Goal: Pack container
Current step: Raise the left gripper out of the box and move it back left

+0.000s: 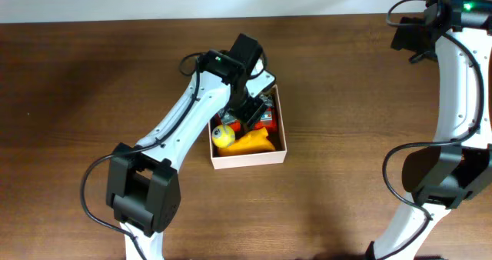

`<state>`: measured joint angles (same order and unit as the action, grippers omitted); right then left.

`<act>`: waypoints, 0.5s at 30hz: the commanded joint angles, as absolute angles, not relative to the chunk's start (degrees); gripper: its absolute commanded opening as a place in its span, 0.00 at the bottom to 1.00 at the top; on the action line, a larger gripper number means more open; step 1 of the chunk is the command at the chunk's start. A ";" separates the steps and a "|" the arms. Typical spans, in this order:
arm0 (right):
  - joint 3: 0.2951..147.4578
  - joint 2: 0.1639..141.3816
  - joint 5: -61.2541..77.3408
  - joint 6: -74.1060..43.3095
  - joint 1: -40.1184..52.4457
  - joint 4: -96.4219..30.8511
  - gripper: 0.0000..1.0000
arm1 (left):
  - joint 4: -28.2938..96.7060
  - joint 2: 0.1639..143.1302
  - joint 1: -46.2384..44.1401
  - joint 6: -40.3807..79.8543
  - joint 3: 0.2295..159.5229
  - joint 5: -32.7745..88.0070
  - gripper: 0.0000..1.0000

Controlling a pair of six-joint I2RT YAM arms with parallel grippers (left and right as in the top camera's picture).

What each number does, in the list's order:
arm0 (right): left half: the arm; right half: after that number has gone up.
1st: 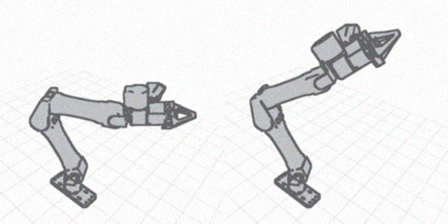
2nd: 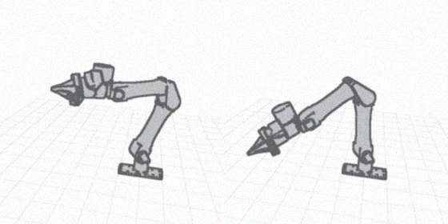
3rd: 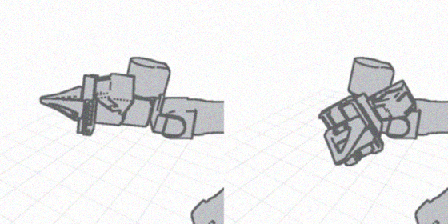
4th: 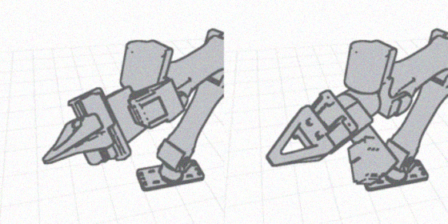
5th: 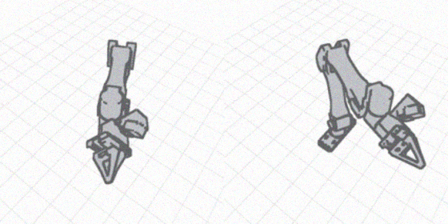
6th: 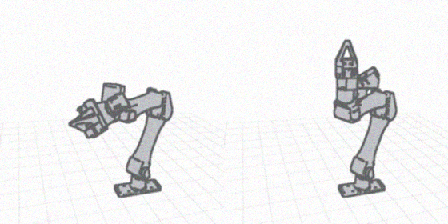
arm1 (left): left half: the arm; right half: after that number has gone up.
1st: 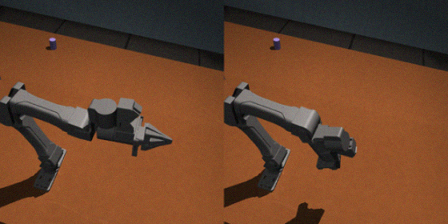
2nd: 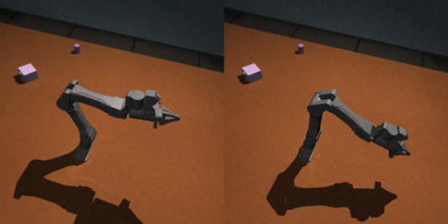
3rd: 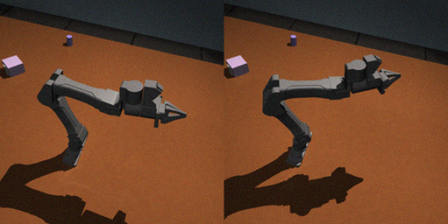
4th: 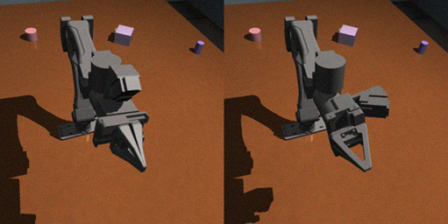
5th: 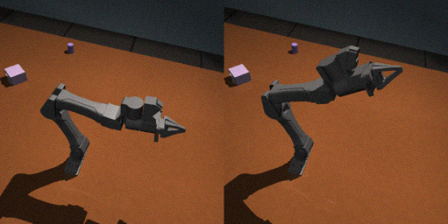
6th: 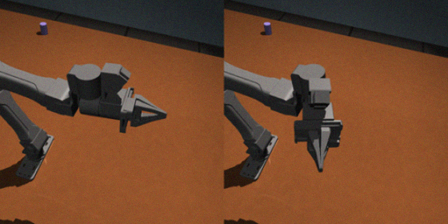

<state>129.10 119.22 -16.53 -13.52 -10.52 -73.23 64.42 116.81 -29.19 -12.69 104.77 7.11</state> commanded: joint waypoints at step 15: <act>128.79 118.76 -16.67 -14.00 -10.57 -73.10 0.99 | 57.67 117.62 -21.26 -12.01 118.61 7.46 0.99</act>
